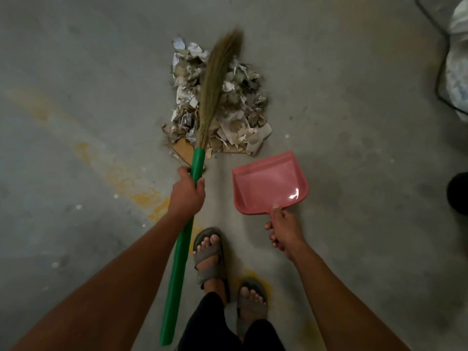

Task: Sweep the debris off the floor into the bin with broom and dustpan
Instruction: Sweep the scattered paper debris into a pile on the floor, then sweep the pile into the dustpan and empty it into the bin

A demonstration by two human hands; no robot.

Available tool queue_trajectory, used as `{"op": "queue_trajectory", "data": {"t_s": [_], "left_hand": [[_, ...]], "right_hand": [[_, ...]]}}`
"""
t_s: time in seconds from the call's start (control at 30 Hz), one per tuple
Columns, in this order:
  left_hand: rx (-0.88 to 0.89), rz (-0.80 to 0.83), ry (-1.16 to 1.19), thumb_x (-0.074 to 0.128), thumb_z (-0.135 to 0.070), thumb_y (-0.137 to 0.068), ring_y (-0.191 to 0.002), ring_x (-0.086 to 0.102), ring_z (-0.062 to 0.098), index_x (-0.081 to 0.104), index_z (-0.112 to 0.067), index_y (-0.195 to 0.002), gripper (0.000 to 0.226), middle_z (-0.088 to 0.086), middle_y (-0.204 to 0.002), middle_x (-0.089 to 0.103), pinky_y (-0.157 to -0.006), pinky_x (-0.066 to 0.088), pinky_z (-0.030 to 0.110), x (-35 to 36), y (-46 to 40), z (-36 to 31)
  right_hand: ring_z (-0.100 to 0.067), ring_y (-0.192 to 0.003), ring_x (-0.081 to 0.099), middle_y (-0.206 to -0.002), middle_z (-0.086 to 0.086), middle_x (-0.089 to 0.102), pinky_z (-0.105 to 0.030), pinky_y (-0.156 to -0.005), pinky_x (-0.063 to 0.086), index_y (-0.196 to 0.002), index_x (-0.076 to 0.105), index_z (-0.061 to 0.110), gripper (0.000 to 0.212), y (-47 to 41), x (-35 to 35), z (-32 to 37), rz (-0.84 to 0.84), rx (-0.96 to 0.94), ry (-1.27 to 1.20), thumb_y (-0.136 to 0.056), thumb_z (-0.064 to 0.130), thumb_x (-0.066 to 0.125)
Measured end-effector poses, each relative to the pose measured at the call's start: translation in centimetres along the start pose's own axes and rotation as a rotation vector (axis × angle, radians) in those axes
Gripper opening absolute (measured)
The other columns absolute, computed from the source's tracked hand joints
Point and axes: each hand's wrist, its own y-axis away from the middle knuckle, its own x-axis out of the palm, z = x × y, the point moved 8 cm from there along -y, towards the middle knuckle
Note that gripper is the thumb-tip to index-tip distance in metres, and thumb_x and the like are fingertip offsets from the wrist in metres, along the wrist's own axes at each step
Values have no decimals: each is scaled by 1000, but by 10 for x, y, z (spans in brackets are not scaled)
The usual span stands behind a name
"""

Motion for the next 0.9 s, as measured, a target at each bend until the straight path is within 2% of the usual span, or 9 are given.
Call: {"op": "queue_trajectory", "data": {"t_s": [0.13,0.2,0.3,0.43,0.5,0.63,0.77,0.9], "left_hand": [[-86,86,-109,67,-36,-94,-87,71,41,39,-15,-123,45,19,-107,68,-80,62,51,-1,-36,12],[-105,139,-135,70,-40,-88,-80,73,38,37,-20,-118,48,16,-103,69,-76,64,51,4,-46,21],[-82,168,-147,68,-42,-94,-73,72,35,36,-24,-117,44,15,-97,68,-69,65,51,10,-55,32],[-46,91,-65,54,-72,-95,-65,71,32,38,-32,-110,46,11,-85,68,-60,64,50,10,-56,38],[-43,63,-39,45,-78,-95,-63,70,30,39,-33,-108,47,9,-82,68,-58,64,51,12,-54,39],[-45,-5,-7,40,-77,-98,-60,69,28,42,-33,-102,44,7,-77,68,-57,63,51,13,-51,38],[-15,-81,-6,44,-71,-101,-57,66,26,45,-30,-104,41,7,-74,66,-53,60,47,18,-45,36],[31,-157,5,46,-64,-104,-58,62,23,47,-26,-108,38,6,-72,63,-51,50,38,31,-39,33]], "right_hand": [[-13,-38,45,-81,-5,67,-18,-38,30,-104,59,14,39,-22,14,6,5,53,70,-112,47,39],[-13,-38,46,-82,-5,68,-17,-38,28,-107,59,13,39,-34,19,7,15,80,95,-112,45,38],[-12,-40,46,-85,-3,69,-15,-35,27,-111,60,15,40,-50,23,7,33,141,137,-112,47,37],[-13,-47,42,-85,-1,67,-13,-36,31,-104,58,18,43,-63,27,8,45,209,130,-113,51,32],[-13,-49,42,-85,-1,66,-15,-40,34,-100,59,17,47,-71,27,5,38,215,139,-113,53,31],[-17,-50,45,-85,-5,66,-25,-51,37,-92,61,18,51,-94,24,-7,-17,181,166,-110,57,34],[-22,-52,48,-82,-10,64,-29,-53,38,-85,61,17,54,-116,23,-11,-22,107,215,-111,56,33],[-24,-52,49,-80,-11,61,-30,-51,38,-82,59,17,55,-135,29,-8,-22,1,218,-112,54,32]]}}
